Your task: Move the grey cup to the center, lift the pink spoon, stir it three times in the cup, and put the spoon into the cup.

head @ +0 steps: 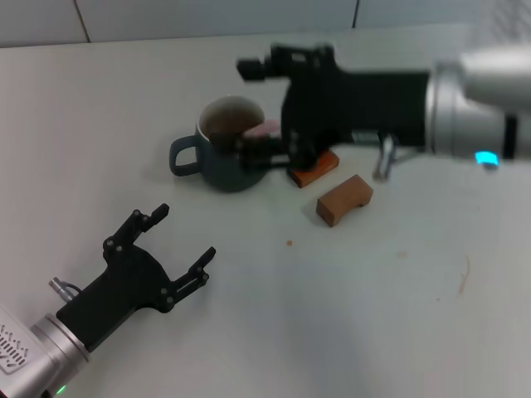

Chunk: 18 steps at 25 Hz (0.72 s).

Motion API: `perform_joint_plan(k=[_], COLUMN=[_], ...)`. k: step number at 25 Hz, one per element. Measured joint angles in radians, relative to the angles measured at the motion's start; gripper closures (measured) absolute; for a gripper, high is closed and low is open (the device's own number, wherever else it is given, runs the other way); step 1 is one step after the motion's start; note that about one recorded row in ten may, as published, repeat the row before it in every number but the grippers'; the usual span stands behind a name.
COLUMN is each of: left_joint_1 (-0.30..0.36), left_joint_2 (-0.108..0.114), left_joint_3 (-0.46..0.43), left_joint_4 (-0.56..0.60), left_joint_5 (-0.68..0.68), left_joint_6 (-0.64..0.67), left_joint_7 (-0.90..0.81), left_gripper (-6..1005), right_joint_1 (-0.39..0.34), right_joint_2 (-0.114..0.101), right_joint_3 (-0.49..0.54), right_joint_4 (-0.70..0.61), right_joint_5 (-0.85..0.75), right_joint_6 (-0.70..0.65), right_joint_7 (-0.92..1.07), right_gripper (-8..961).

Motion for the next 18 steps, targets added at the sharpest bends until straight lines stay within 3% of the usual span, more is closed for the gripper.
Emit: perform_joint_plan(k=[2,3,6,7,8,9,11,12,13,18], left_joint_1=[0.002,0.002,0.004,0.006,0.008,0.010,0.015,0.016,0.018,0.015], left_joint_2=[0.000,0.000,0.000,0.000,0.000,0.000,0.000,-0.001,-0.001,-0.002], left_joint_3=[-0.003,-0.003,-0.008,-0.009,-0.011,-0.015,-0.020,-0.022,-0.024,-0.029], left_joint_4=[0.000,0.000,0.001,0.001,0.000,0.000,0.001,0.000,0.000,-0.003], left_joint_5=[0.000,0.000,0.000,0.000,0.000,0.000,0.000,0.000,0.000,0.000], left_joint_6=[0.001,0.001,0.001,0.001,0.001,0.001,0.001,0.002,0.002,-0.006], left_joint_7=[0.000,0.000,0.000,0.000,0.000,0.000,0.000,0.000,0.000,0.000], left_gripper=[149,149,149,149,149,149,149,149,149,149], right_joint_1=[-0.069,-0.069,-0.092,-0.091,-0.085,-0.085,-0.063,-0.027,-0.027,0.093], right_joint_2=[-0.001,-0.001,-0.004,-0.004,-0.004,-0.004,-0.004,-0.003,-0.003,0.002], right_joint_3=[-0.002,-0.002,0.028,0.064,0.078,0.078,0.110,0.144,0.144,0.187], right_joint_4=[0.135,0.135,0.324,0.480,0.555,0.555,0.710,0.882,0.882,1.212], right_joint_5=[0.219,0.219,0.423,0.541,0.581,0.581,0.648,0.671,0.671,0.693], right_joint_6=[-0.026,-0.026,-0.121,-0.221,-0.262,-0.262,-0.345,-0.401,-0.401,-0.400], right_joint_7=[-0.201,-0.201,-0.411,-0.555,-0.610,-0.610,-0.736,-0.878,-0.878,-1.093], right_gripper=[121,121,121,121,121,121,122,122,122,122])
